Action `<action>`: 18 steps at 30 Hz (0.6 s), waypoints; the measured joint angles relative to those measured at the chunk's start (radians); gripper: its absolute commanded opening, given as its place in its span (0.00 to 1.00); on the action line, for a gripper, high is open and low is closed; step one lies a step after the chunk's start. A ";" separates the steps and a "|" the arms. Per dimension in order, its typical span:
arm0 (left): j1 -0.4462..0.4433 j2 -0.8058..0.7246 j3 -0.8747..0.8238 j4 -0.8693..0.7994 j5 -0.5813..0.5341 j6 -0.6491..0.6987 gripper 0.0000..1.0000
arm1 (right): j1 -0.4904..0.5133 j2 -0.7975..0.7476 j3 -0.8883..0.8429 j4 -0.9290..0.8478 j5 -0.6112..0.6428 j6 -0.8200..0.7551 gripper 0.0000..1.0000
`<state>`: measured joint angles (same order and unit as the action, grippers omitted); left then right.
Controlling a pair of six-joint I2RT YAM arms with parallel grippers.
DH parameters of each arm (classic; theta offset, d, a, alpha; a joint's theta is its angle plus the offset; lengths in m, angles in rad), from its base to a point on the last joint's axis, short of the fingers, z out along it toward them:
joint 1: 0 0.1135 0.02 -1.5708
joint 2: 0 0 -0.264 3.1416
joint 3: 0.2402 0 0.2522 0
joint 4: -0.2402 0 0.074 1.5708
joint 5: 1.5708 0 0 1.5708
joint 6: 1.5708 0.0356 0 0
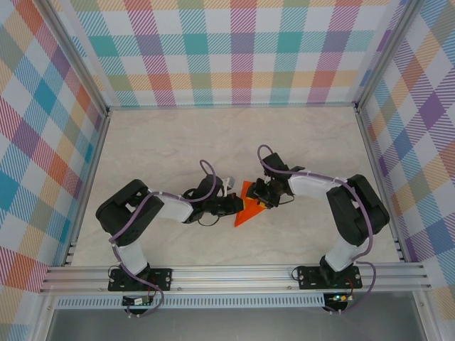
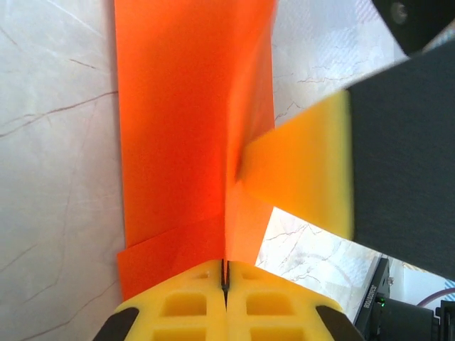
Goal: Fold a paper plane with a square sheet of paper (pick it up from the middle)
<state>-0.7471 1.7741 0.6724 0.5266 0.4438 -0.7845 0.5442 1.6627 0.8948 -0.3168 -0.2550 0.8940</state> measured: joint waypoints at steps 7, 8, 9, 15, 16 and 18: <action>0.016 0.042 -0.002 0.067 0.038 -0.039 0.00 | -0.014 -0.087 -0.030 0.029 -0.045 -0.073 0.50; 0.018 0.050 -0.003 0.078 0.042 -0.048 0.00 | -0.014 -0.087 -0.032 0.035 -0.050 -0.079 0.50; 0.018 0.057 -0.005 0.086 0.046 -0.057 0.00 | -0.014 -0.086 -0.035 0.040 -0.058 -0.087 0.50; 0.024 0.064 -0.014 0.114 0.061 -0.084 0.00 | -0.020 -0.047 -0.042 0.059 -0.089 -0.107 0.51; 0.025 0.064 -0.014 0.115 0.064 -0.087 0.00 | -0.021 -0.033 -0.041 0.059 -0.091 -0.111 0.51; 0.026 0.064 -0.014 0.116 0.066 -0.088 0.00 | -0.021 -0.008 -0.040 0.058 -0.094 -0.119 0.51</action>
<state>-0.7216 1.8378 0.6586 0.6430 0.5095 -0.8722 0.5232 1.6543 0.8547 -0.2584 -0.3492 0.7746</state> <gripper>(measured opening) 0.040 0.508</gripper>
